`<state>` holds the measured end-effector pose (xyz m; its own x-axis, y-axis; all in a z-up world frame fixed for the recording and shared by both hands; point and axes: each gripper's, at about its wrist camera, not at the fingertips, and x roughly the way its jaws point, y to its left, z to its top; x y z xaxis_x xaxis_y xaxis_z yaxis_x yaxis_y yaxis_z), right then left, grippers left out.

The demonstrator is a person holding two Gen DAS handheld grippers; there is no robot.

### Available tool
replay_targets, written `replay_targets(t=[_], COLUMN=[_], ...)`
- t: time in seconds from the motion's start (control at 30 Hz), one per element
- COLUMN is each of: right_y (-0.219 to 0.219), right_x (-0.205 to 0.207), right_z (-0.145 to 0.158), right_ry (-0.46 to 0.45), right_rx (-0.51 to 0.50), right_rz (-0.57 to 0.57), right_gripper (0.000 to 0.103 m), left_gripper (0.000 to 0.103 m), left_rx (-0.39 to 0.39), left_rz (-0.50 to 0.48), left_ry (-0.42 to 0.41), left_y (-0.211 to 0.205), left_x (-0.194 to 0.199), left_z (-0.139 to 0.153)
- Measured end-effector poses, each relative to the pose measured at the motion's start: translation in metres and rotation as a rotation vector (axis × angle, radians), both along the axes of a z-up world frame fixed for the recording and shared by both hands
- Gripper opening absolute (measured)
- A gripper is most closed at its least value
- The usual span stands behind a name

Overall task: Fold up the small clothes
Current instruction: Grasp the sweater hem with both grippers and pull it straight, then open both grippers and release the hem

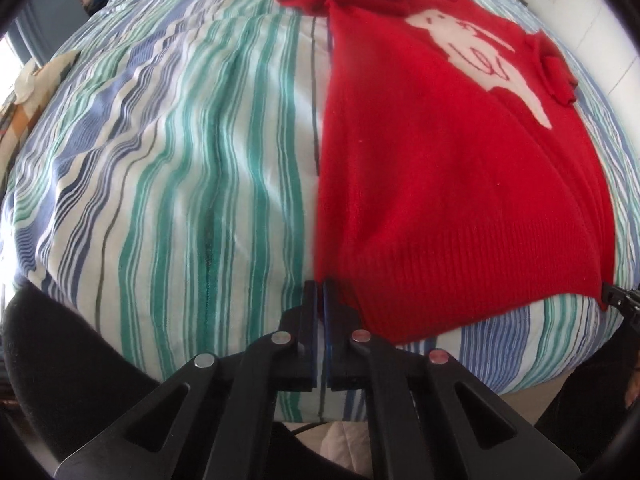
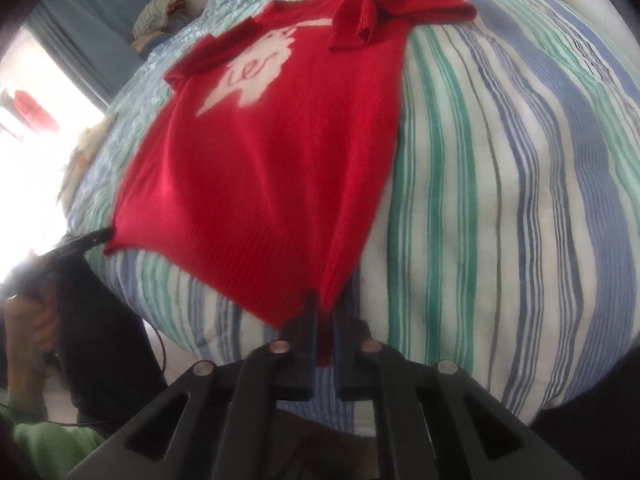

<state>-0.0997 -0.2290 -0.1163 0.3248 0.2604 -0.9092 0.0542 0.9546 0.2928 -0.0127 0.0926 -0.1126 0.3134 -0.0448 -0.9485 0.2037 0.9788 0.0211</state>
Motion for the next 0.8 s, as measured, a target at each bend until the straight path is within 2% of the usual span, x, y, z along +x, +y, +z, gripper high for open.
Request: replay_targets(t=[0.03, 0.1, 0.13, 0.2, 0.23, 0.27, 0.33, 0.4, 0.47, 0.53, 0.6, 0.7, 0.77, 0.8], right_y=[-0.002, -0.006, -0.008, -0.014, -0.018, -0.025, -0.042, -0.055, -0.058, -0.049, -0.03, 0.004, 0.023, 0.025], right_x=[0.001, 0.001, 0.0, -0.001, -0.002, -0.002, -0.002, 0.007, 0.027, 0.061, 0.104, 0.167, 0.198, 0.213], right_z=[-0.009, -0.008, -0.004, 0.004, 0.009, 0.017, 0.047, 0.086, 0.117, 0.128, 0.12, 0.085, 0.052, 0.035], right_ry=[0.012, -0.001, -0.01, -0.012, -0.008, -0.016, -0.086, -0.194, -0.309, -0.371, -0.385, -0.378, -0.382, -0.353], right_rx=[0.012, 0.037, 0.049, 0.059, 0.058, 0.049, -0.007, -0.126, -0.247, -0.299, -0.262, -0.19, -0.291, -0.334], right_rz=[-0.009, -0.03, -0.035, -0.035, -0.032, -0.034, -0.034, -0.014, 0.034, 0.13, 0.236, 0.34, 0.347, 0.336], right_gripper=[0.005, 0.005, 0.009, 0.027, 0.046, 0.057, 0.057, 0.057, 0.066, 0.067, 0.067, 0.065, 0.062, 0.062], left_gripper=[0.0, 0.002, 0.007, 0.014, 0.03, 0.048, 0.06, 0.063, 0.07, 0.079, 0.079, 0.079, 0.079, 0.078], left_rx=[0.023, 0.054, 0.06, 0.034, 0.028, 0.023, 0.026, 0.012, -0.067, -0.142, -0.185, -0.243, -0.257, -0.252], left_rz=[-0.01, -0.033, -0.035, -0.023, -0.008, 0.009, 0.034, 0.045, 0.03, -0.01, -0.055, -0.094, -0.089, -0.079], left_ry=[-0.013, -0.031, -0.037, -0.04, -0.045, -0.071, -0.165, -0.252, -0.32, -0.361, -0.395, -0.355, -0.31, -0.29], left_y=[-0.004, -0.008, -0.007, 0.0, 0.005, 0.011, 0.018, 0.019, 0.011, -0.006, -0.032, -0.063, -0.072, -0.074], left_x=[-0.001, -0.003, -0.004, -0.004, -0.004, -0.006, -0.009, -0.008, -0.003, 0.009, 0.023, 0.045, 0.055, 0.056], left_z=[0.001, 0.006, 0.009, 0.017, 0.024, 0.034, 0.058, 0.081, 0.099, 0.102, 0.093, 0.062, 0.037, 0.027])
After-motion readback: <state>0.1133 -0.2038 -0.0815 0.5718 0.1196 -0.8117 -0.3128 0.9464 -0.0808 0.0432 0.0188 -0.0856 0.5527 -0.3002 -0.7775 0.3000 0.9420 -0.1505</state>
